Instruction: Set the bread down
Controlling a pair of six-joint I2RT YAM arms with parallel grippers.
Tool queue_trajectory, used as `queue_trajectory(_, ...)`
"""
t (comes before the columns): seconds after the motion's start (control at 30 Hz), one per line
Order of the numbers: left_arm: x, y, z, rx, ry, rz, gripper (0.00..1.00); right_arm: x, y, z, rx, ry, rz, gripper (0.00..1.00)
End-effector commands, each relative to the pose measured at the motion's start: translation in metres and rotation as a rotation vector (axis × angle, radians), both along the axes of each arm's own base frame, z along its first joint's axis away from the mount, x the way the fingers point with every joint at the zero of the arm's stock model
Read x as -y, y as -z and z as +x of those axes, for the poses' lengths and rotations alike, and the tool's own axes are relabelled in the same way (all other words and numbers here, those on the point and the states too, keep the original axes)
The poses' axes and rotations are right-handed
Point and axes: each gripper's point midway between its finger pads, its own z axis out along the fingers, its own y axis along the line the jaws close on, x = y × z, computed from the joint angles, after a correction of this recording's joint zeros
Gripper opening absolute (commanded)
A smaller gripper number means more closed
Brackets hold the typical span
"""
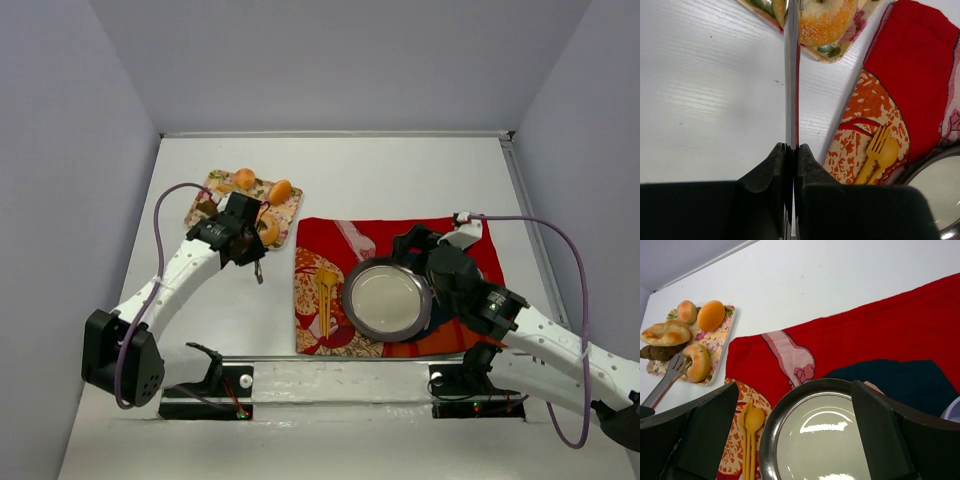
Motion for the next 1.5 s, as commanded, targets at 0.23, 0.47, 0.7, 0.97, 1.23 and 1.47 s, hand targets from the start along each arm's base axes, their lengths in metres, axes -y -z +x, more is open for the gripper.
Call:
queue_trajectory(0.23,0.003,-0.083,0.005,0.188,0.054,-0.049,0.06,0.008,-0.015,0.003,0.057,0.054,0.05,1.0)
queue_trajectory(0.47,0.075,-0.116,-0.019,0.276,0.259,-0.124,0.06,0.018,-0.02,0.001,0.079,0.088,0.067,1.0)
queue_trajectory(0.7,0.163,-0.109,-0.064,0.285,0.537,-0.147,0.06,0.037,-0.031,-0.005,0.098,0.146,0.081,1.0)
queue_trajectory(0.97,0.23,-0.07,-0.131,0.218,0.825,-0.109,0.08,0.048,-0.034,-0.014,0.099,0.159,0.111,1.0)
queue_trajectory(1.23,0.249,-0.049,-0.146,0.163,0.896,-0.083,0.41,0.048,-0.031,-0.015,0.092,0.154,0.12,1.0)
queue_trajectory(1.47,0.247,-0.058,-0.147,0.17,0.902,-0.076,0.65,0.048,-0.031,-0.016,0.093,0.158,0.124,1.0)
